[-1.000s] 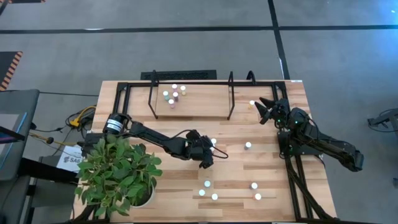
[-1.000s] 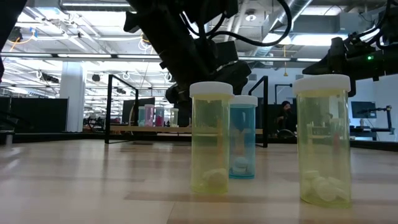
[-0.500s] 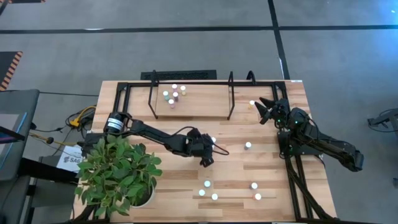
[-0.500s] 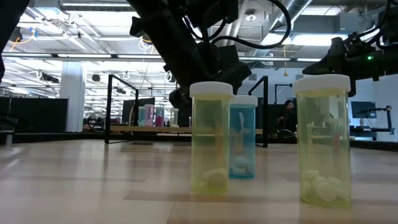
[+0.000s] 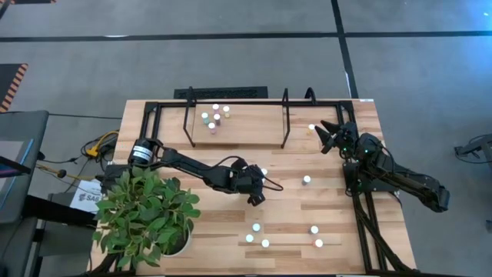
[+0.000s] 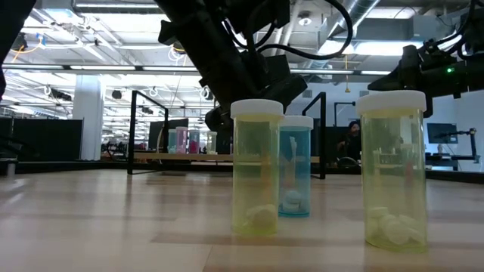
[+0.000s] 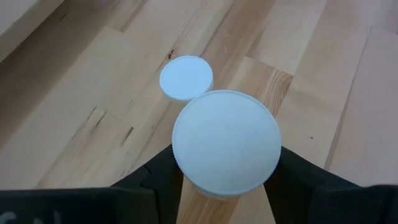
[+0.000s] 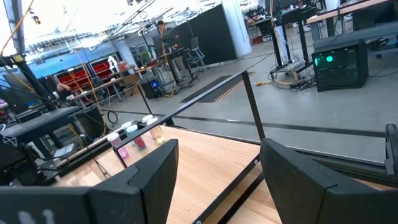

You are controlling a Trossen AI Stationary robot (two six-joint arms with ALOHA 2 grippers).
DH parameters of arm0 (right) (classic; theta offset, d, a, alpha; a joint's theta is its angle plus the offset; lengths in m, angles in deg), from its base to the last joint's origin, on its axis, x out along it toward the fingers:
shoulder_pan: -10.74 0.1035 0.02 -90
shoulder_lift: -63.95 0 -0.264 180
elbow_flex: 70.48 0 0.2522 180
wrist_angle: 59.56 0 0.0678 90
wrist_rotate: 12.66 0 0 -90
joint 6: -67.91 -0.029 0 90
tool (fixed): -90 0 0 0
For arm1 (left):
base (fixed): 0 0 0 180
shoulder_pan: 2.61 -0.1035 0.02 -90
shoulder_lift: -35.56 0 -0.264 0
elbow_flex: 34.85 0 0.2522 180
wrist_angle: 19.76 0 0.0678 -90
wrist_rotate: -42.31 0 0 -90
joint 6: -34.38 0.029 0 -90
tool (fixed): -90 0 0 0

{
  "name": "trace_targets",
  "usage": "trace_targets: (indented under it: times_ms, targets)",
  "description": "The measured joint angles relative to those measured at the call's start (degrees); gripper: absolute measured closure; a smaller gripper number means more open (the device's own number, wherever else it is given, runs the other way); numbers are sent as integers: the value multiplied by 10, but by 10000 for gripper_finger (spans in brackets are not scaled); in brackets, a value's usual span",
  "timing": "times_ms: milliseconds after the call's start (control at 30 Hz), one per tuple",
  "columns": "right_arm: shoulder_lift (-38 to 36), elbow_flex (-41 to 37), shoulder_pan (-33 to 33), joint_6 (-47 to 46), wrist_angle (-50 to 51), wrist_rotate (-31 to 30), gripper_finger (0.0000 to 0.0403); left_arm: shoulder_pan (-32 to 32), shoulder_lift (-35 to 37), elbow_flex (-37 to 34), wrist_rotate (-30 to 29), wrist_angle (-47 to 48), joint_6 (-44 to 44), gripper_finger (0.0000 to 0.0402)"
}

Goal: Pick and place medicine bottles onto shelf by color
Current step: Put the orange pill bottle on the shelf

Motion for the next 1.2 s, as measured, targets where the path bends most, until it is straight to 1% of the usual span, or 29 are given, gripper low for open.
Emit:
trace_targets:
  times_ms: [233, 367, 467, 667, 767, 833, 967, 1033, 1133, 1200]
  targets:
    - [0, 0, 0, 0, 0, 0, 154, 0, 4, 0, -2, 1, -3, 231]
    - [0, 0, 0, 0, 0, 0, 154, 0, 19, 1, -8, 16, -7, 231]
    - [0, 0, 0, 0, 0, 0, 154, 0, 35, 1, -29, 31, -8, 231]
    - [0, 0, 0, 0, 0, 0, 154, -5, 79, 1, -97, 57, 16, 231]
    - [0, 0, 0, 0, 0, 0, 154, -20, 90, 1, -110, 57, 36, 231]
    - [0, 0, 0, 0, 0, 0, 154, -38, 92, 1, -101, 53, 45, 231]
    - [0, 0, 0, 0, 0, 0, 154, -82, 93, 1, -51, 54, 41, 231]
    - [0, 0, 0, 0, 0, 0, 154, -102, 93, 3, -37, 58, 33, 231]
    - [0, 0, 0, 0, 0, 0, 154, -125, 93, 18, -35, 55, 38, 231]
    - [0, 0, 0, 0, 0, 0, 154, -137, 93, 32, -46, 59, 51, 231]
